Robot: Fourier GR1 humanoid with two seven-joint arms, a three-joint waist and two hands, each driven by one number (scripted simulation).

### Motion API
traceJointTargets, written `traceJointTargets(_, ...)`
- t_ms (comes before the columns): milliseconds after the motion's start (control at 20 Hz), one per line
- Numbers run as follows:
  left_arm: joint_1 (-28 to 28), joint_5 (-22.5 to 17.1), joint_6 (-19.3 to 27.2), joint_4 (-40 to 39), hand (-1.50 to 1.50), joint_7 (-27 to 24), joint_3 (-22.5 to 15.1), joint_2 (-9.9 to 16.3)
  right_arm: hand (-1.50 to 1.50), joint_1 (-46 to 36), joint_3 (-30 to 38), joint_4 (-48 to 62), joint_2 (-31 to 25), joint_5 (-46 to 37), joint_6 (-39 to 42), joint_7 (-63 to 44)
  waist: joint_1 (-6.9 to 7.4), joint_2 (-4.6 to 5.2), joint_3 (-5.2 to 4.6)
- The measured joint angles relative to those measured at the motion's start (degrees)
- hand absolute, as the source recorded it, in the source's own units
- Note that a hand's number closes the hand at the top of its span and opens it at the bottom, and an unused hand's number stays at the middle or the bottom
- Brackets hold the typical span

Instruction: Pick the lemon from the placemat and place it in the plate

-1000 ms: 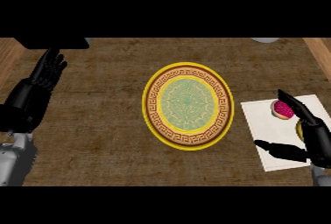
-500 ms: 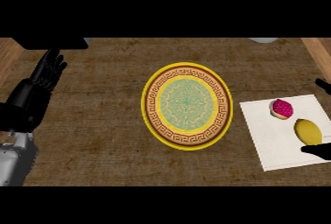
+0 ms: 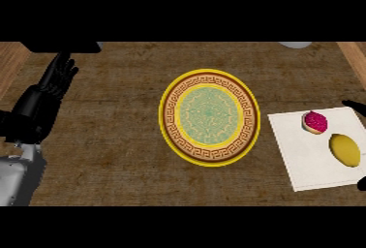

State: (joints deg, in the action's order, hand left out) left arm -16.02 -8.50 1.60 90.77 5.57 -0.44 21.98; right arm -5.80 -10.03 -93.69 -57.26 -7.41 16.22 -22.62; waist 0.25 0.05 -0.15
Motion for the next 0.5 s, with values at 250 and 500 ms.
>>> traceJointTargets(250, 0.0, 0.3, -1.0, 0.7, 0.0, 0.6, 1.2, -0.3, -1.5, -2.7, -1.2, 3.0, 3.4, -4.7, 3.3, -3.5, 0.04, -0.01, 0.1)
traceJointTargets(500, 0.2, 1.0, -1.9, -0.3, 0.0, -0.7, 1.9, -1.5, -1.5, -4.9, -1.4, 7.3, 6.2, -10.6, 4.7, -4.8, -0.02, 0.0, 0.13)
